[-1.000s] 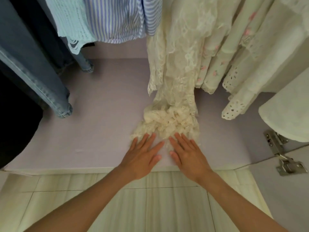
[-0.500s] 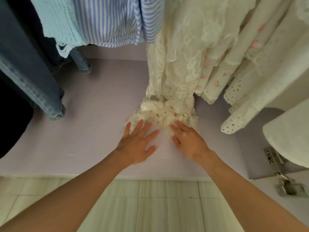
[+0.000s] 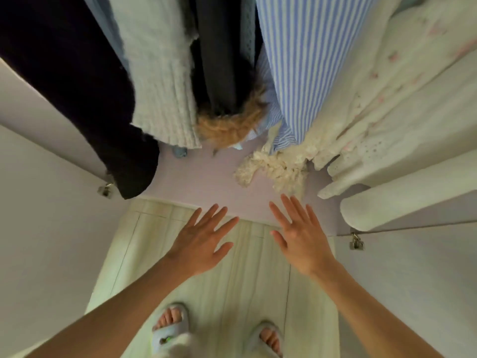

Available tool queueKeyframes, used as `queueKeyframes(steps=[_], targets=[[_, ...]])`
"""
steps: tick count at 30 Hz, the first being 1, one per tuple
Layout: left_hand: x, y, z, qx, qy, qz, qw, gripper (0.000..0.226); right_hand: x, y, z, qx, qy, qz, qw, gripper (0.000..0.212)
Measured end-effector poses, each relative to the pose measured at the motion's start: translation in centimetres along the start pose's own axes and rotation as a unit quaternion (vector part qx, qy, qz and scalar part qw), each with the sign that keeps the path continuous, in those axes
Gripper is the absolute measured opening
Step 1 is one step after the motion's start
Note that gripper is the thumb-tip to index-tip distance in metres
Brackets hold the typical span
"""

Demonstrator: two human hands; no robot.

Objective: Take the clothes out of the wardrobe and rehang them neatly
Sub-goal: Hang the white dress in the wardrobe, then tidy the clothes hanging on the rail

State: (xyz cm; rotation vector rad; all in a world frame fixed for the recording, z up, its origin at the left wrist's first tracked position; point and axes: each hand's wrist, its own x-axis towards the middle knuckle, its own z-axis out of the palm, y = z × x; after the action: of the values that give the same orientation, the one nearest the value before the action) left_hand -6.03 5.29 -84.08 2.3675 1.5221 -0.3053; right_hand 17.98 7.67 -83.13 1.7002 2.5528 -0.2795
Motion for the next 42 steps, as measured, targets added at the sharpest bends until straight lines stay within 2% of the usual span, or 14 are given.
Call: queueKeyframes(steps=[5,10,13,16,18,26,30,35,38,42], targets=[[-9.3,1.3,-6.7,-0.095,0.043,-0.075,0.992,0.060,-3.3,-6.6,-7.7,0.037,-0.004,-0.029,0.999,0.051],[-20.3,4.3,-7.2,-0.131,0.051,-0.146,0.979,0.052,-7.3,-12.9,-11.1,0.083,-0.020,-0.102,0.991,0.059],[-26.8,6.0,-7.3,-0.166,0.041,-0.241,0.955,0.053,-9.6,-15.8,-12.6,0.079,-0.066,-0.154,0.983,0.055],[-33.0,8.3,-8.3,-0.205,0.037,-0.358,0.910,0.057,-12.2,-18.1,-14.3,0.073,-0.108,-0.216,0.968,0.056],[-36.2,10.0,-9.2,-0.225,0.053,-0.407,0.884,0.057,-13.7,-19.9,-15.9,0.067,-0.122,-0.255,0.957,0.057],[-45.1,17.4,-12.3,-0.293,0.139,-0.527,0.786,0.055,-21.4,-28.5,-20.9,0.090,-0.193,-0.318,0.924,0.061],[-50.9,20.8,-12.1,-0.298,0.166,-0.573,0.745,0.054,-26.1,-33.0,-22.5,0.061,-0.202,-0.393,0.895,0.066],[-61.4,26.3,-9.9,-0.321,0.183,-0.645,0.669,0.056,-33.4,-39.0,-22.3,0.009,-0.208,-0.474,0.855,0.061],[-68.6,31.3,-7.2,-0.343,0.172,-0.693,0.610,0.059,-39.2,-42.2,-21.6,-0.020,-0.229,-0.510,0.829,0.059],[-76.9,37.4,-3.4,-0.358,0.167,-0.746,0.536,0.068,-46.3,-46.4,-21.0,-0.031,-0.220,-0.569,0.792,0.054]])
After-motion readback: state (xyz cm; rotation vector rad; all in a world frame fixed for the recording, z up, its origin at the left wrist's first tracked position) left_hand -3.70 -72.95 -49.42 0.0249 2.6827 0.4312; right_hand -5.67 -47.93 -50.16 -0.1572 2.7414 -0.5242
